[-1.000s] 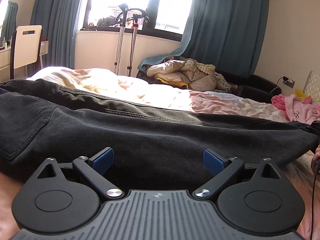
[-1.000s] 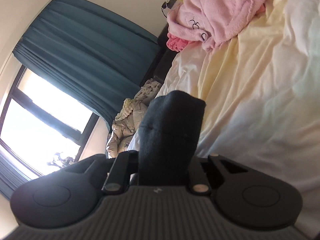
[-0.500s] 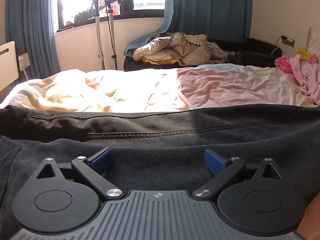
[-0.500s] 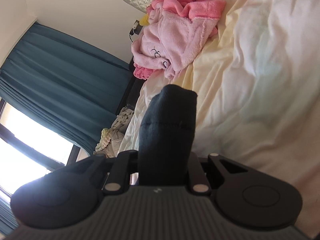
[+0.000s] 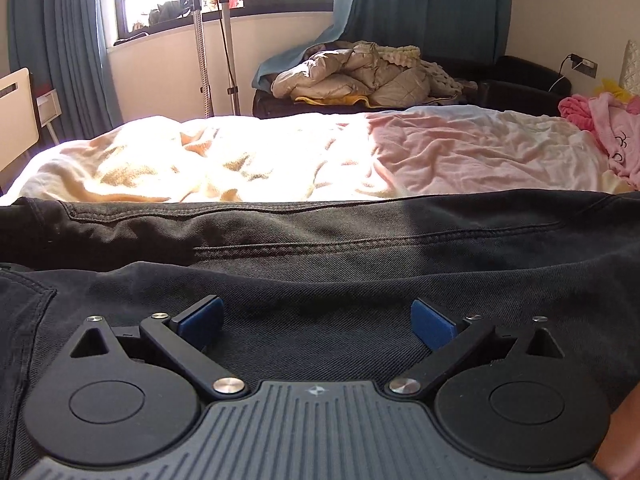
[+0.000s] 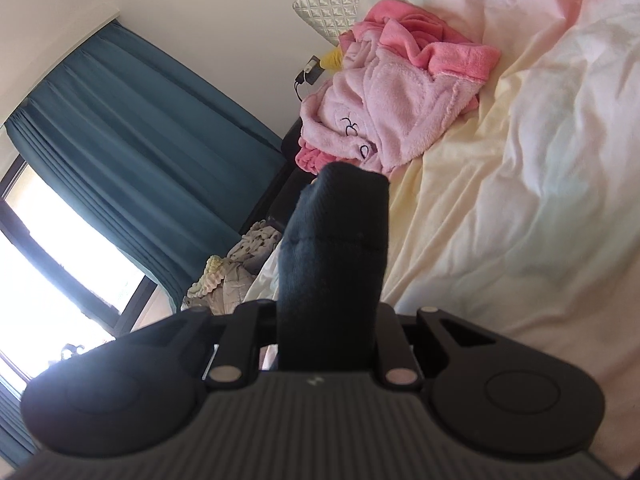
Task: Fold clothes
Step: 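Lift the trouser leg with the right tool over the folded trousers, then lay the trouser leg onto the folded trousers and open the right tool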
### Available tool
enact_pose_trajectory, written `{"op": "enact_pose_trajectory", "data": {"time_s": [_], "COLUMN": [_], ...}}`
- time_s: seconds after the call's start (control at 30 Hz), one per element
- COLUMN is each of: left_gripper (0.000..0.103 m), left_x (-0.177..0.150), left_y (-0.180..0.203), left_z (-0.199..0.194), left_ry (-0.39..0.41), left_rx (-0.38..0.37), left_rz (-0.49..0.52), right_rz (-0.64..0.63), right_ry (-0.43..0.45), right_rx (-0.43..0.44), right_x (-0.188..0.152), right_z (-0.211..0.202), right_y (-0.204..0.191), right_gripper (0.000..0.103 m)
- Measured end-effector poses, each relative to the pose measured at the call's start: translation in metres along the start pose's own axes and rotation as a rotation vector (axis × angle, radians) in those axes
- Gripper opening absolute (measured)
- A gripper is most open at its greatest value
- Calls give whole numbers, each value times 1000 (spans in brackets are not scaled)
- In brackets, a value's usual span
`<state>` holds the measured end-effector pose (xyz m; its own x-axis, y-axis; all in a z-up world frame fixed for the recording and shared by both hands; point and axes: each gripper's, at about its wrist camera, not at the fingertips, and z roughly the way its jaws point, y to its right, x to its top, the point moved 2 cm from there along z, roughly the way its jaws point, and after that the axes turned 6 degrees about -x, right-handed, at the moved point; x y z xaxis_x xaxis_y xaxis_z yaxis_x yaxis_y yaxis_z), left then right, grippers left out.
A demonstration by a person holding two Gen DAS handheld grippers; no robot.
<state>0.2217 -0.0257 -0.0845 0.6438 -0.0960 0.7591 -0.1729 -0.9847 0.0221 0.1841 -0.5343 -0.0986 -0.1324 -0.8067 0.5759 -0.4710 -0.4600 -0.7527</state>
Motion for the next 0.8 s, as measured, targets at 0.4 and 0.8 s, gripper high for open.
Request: {"op": "enact_pose_trajectory", "data": {"time_s": [0.4, 0.8], "left_gripper": [101, 101], "left_x": [-6, -49], "left_y": [-62, -197], "left_z": [-112, -207], "left_ry": [146, 354], "left_rx": [-44, 37], "left_rz": [-146, -574], "right_rz": [-498, -939], "right_ry": [94, 102], "right_rx": [131, 439], "right_x": [-20, -204], "right_z": [-40, -142], "right_y": [-98, -299], "right_gripper": [17, 18]}}
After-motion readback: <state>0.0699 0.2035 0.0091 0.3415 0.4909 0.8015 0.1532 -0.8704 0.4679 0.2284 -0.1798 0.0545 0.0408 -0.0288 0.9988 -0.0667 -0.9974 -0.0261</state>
